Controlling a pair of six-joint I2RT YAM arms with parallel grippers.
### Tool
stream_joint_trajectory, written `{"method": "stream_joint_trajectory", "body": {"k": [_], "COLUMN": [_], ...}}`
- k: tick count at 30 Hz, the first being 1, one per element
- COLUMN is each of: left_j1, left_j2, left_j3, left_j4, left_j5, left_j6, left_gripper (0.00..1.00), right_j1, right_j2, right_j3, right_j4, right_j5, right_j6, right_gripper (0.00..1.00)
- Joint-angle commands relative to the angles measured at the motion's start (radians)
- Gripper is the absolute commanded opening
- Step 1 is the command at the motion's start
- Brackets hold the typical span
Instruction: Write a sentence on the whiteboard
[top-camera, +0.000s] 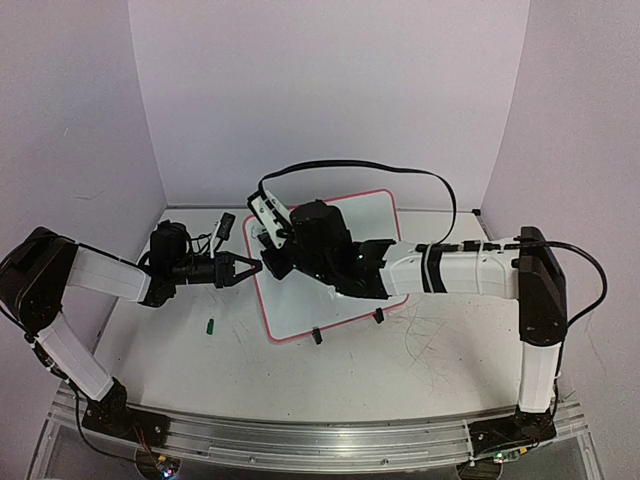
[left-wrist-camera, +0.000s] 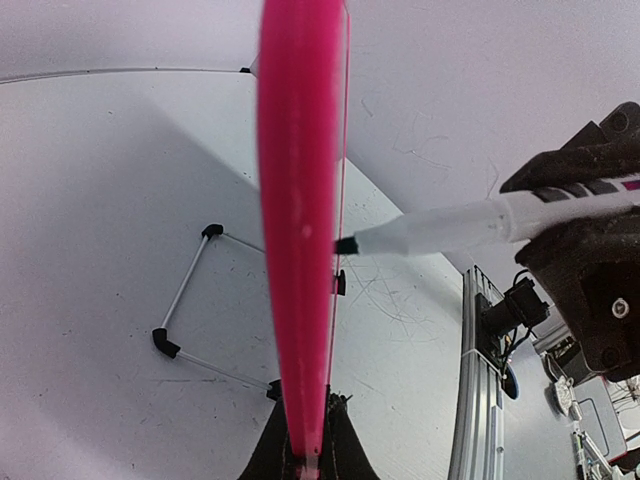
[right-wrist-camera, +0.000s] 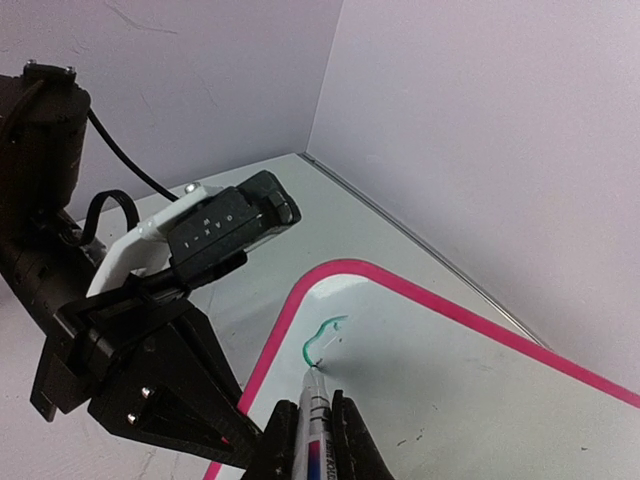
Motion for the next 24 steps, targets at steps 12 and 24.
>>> {"method": "stream_joint_trajectory", "body": {"k": [12,24], "left_j1": [-0.009,-0.008], "left_j2": [-0.015,-0.018], "left_j3": [0.043,0.046], "left_j4": [-0.035,-0.04], "left_j5": [-0.038,-0.039], "left_j6": [0.065,0.066], "left_gripper": [0.0,0.0], "right_j1": [-0.01,0.003], "right_j2": [-0.063,-0.045], "right_j3": [-0.064,-0.061], "right_j4": [-0.011,-0.014], "right_j5": [0.047,0.024], "right_j6": [0.029,0.044], "right_gripper": [0.0,0.0]}}
